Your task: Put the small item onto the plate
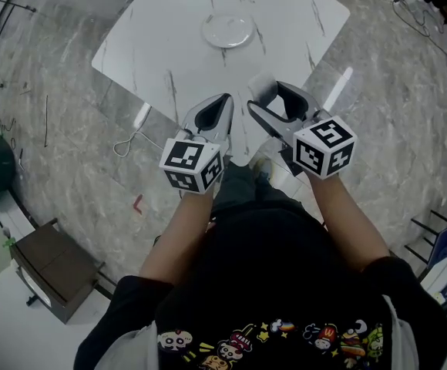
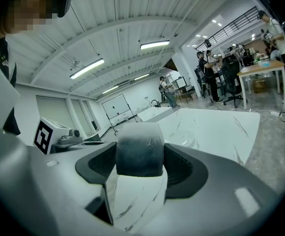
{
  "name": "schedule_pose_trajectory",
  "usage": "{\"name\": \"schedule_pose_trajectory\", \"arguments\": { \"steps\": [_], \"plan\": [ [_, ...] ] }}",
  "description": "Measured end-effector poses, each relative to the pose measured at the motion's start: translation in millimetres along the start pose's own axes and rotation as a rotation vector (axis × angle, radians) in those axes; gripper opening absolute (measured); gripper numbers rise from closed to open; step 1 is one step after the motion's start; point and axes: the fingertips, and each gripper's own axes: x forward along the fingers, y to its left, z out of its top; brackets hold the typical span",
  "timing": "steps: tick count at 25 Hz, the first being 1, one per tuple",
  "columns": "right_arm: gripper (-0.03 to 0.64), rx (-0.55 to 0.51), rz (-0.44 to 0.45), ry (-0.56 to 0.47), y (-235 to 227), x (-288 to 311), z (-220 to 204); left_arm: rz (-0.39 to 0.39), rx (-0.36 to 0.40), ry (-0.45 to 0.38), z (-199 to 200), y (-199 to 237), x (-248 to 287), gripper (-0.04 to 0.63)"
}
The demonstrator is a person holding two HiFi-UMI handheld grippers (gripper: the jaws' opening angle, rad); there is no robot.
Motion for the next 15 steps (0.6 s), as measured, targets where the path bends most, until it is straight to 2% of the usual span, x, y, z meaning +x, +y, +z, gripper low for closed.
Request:
{"name": "schedule_pose_trajectory", "arguments": {
  "steps": [9, 15],
  "plan": [
    [0.328, 0.012, -0.053, 0.038, -29, 59, 13, -0.042, -0.013, 0.042, 9, 53, 44, 0.002],
    [0.328, 0.016, -0.075, 0.063, -49, 101, 13, -0.042, -0.033, 0.06, 7, 91, 69, 0.002]
  ]
}}
